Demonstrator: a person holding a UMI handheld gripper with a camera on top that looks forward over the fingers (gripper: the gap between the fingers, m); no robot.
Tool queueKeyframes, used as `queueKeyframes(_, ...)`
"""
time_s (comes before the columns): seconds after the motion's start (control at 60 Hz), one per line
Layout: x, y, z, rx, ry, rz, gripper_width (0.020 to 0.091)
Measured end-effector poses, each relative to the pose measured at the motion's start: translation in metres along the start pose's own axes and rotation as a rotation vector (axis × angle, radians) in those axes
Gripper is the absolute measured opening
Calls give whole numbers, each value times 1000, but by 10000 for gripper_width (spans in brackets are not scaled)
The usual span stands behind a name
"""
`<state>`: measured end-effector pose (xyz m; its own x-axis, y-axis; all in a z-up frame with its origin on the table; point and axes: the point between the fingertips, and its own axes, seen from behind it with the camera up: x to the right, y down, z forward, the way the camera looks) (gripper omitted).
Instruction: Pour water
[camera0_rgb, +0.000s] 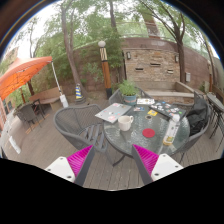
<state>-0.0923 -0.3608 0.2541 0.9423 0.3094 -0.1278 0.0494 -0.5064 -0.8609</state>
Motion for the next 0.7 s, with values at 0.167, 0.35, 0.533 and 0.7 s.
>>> queueKeyframes(0.167,20,10,-3,8,61,57,821)
queueKeyframes(0.35,59,11,3,19,136,108,820)
queueKeyframes(0.533,123,27,22,66,250,121,825)
queueKeyframes(0.7,218,42,69,131,392,105,828)
